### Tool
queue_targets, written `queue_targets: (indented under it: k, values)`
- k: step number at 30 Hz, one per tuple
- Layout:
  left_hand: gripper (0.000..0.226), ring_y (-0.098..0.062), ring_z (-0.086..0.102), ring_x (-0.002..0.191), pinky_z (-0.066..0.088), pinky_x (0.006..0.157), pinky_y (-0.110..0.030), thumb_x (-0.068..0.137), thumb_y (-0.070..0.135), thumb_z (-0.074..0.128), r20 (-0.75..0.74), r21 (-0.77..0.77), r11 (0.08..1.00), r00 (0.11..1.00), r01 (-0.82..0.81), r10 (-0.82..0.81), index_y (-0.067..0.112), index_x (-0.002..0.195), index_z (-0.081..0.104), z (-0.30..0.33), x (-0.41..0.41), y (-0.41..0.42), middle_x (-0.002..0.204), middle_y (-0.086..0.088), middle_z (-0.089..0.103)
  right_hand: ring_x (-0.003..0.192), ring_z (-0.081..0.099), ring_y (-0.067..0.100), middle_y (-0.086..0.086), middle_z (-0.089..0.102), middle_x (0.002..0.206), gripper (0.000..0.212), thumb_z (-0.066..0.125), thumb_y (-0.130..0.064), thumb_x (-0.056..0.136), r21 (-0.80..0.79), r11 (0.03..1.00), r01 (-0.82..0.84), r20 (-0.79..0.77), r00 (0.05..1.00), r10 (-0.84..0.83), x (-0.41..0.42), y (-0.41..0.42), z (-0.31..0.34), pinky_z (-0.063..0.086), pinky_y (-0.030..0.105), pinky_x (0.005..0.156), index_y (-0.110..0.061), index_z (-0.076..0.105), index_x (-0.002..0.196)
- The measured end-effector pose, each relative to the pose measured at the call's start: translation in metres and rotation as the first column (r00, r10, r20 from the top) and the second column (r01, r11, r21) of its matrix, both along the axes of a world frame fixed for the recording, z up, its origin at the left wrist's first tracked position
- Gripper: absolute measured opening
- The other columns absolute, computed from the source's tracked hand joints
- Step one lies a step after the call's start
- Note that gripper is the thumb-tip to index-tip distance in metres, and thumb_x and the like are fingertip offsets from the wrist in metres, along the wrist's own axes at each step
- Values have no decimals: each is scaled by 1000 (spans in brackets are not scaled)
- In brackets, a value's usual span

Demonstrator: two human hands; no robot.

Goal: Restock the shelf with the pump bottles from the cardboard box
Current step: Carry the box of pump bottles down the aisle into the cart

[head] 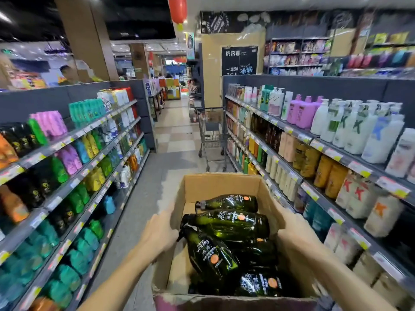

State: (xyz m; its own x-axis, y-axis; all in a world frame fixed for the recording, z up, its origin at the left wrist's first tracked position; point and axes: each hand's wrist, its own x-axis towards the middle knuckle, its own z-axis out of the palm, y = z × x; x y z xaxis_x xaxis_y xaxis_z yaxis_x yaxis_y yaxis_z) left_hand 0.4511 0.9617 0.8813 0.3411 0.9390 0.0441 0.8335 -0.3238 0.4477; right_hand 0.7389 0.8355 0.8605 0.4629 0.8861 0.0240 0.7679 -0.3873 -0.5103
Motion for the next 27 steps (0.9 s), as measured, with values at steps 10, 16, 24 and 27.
queue_targets:
  k: [10, 16, 24, 27]
  values:
    - [92, -28, 65, 93, 56, 74, -35, 78, 4, 52, 87, -4, 999, 995, 39, -38, 41, 153, 14, -6, 141, 288, 118, -11, 66, 110, 62, 28, 10, 64, 133, 99, 56, 0, 74, 78, 996, 42, 12, 999, -43, 143, 273, 1, 54, 37, 87, -44, 21, 154]
    - [77, -31, 60, 113, 50, 89, -33, 74, 12, 52, 106, -17, 997, 991, 80, -77, 25, 148, 37, -5, 223, 489, 129, -13, 63, 83, 61, 17, 10, 70, 118, 102, 57, 0, 77, 50, 998, 42, 22, 999, -44, 229, 468, 4, 46, 17, 60, -49, 12, 154]
    - [82, -32, 62, 100, 54, 73, -36, 79, 7, 52, 117, 56, 996, 990, 68, -74, 35, 151, 26, 17, 320, 714, 121, -13, 65, 94, 66, 29, 14, 69, 114, 100, 57, -5, 75, 58, 997, 42, 101, 994, -48, 329, 698, 26, 54, 33, 78, -47, 12, 154]
    - [84, -33, 61, 102, 52, 76, -37, 75, 12, 50, 111, 87, 994, 991, 67, -77, 35, 151, 25, 10, 363, 810, 120, -12, 66, 105, 66, 30, 14, 69, 121, 100, 59, -4, 72, 71, 997, 29, 99, 994, -36, 381, 801, 18, 54, 35, 85, -44, 18, 155]
